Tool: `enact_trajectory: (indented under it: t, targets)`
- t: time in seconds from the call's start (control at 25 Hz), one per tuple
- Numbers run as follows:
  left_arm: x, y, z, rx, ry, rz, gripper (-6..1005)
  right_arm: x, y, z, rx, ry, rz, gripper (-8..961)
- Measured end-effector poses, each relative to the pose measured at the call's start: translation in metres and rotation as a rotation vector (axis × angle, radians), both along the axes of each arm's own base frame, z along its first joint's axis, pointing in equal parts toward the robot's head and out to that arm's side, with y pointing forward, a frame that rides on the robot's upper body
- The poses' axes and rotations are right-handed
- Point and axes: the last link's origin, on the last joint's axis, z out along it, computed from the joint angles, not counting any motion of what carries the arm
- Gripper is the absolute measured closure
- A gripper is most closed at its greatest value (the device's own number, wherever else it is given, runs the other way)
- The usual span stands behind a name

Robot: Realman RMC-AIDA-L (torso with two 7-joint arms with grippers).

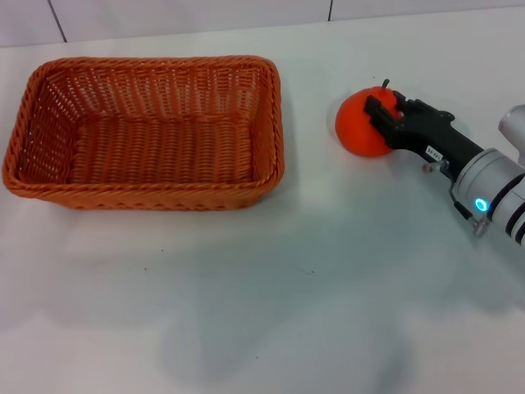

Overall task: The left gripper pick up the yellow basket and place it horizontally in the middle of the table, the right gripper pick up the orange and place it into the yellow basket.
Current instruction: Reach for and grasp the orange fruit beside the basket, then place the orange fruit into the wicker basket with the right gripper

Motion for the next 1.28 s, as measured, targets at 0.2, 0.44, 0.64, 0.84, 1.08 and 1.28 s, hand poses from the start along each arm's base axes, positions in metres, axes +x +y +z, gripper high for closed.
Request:
enact_trajectory:
  t: [0.2,0.44,0.64,0.84,1.08,1.28]
  targets:
    - [0.001,0.000,-0.002,-0.005,-0.003,-0.002,122,0.003,0.001,-0.001,-0.013,0.025,-0.038,549]
    - [0.000,0.001,-0.004,-0.010,-0.009,-0.001,122,0.004,0.001,-0.002,-0.017,0.034,-0.053,707]
    - [0.000,0.000,-0.004,-0.010,-0.008,0.000,122,-0.002,0.004,0.002,-0.003,0.044,-0.026,749]
    - [0.000,0.000,-0.004,-0.012,-0.009,0.002,122,-0.016,0.011,0.008,0.031,0.069,0.044,780]
    - [-0.002,-0.002,-0.009,-0.027,-0.008,0.006,121,-0.039,0.019,0.016,0.069,0.110,0.136,820]
    - [-0.003,-0.002,-0.010,-0.033,-0.003,0.010,121,-0.067,0.032,0.013,0.040,0.093,0.237,861]
